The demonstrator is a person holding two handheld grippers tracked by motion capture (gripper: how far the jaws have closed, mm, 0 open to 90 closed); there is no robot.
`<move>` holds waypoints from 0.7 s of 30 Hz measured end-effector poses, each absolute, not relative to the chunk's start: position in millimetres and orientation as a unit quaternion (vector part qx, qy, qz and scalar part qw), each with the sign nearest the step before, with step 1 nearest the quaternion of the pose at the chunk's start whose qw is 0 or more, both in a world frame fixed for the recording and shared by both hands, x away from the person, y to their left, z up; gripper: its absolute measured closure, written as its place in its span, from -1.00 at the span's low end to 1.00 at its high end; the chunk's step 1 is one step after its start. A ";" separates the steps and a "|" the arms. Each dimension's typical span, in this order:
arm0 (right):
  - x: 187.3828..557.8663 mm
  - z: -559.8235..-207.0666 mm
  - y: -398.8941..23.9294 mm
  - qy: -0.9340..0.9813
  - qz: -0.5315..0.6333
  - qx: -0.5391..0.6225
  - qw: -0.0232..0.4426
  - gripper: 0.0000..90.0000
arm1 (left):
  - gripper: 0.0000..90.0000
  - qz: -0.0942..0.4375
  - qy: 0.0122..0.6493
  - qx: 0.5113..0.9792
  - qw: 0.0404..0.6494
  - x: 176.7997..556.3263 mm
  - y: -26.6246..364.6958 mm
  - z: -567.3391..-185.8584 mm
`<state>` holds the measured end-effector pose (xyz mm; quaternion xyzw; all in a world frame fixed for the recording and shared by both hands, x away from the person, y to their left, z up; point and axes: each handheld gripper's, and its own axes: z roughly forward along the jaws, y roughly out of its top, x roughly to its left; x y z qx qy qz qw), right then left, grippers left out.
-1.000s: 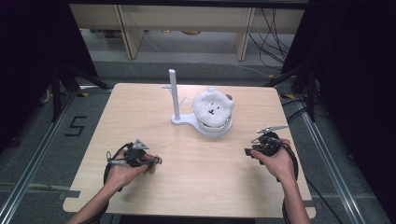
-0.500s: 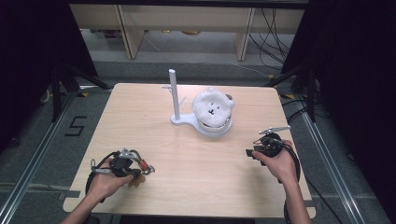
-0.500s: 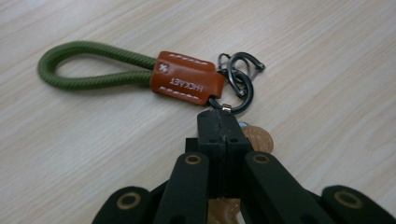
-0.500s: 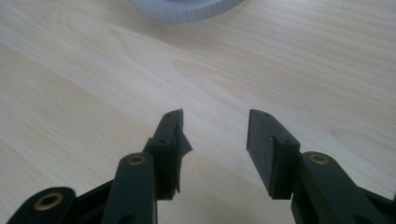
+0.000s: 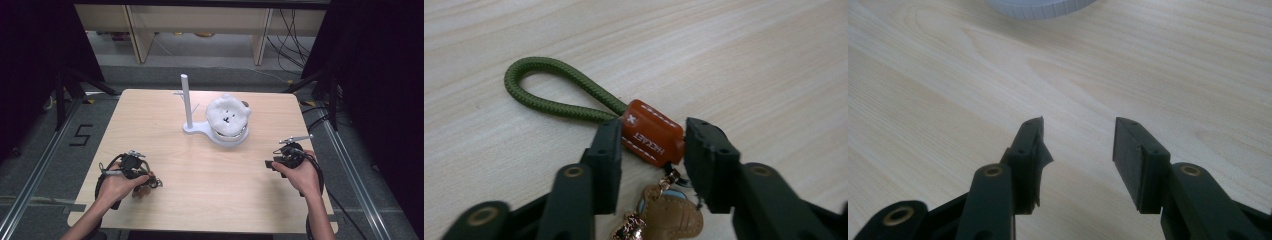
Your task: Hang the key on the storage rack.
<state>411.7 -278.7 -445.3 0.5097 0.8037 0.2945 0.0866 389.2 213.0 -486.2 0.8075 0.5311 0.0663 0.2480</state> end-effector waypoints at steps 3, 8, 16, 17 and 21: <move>411.1 -444.9 -278.1 0.803 0.291 0.511 0.096 0.25 | 0.04 0.073 0.553 0.796 0.236 392.2 209.1 -487.3; 411.2 -445.2 -276.5 0.798 0.291 0.519 0.094 0.24 | -0.01 0.063 0.571 0.789 0.218 399.2 206.7 -483.0; 412.1 -444.7 -275.7 0.804 0.287 0.514 0.090 0.24 | -0.02 0.046 0.579 0.789 0.203 408.8 205.1 -482.9; 411.9 -445.6 -275.1 0.800 0.290 0.516 0.094 0.24 | -0.03 0.044 0.578 0.789 0.203 409.4 205.0 -483.7; 412.2 -445.9 -274.8 0.799 0.290 0.518 0.095 0.24 | -0.02 0.045 0.579 0.789 0.197 411.1 203.9 -483.5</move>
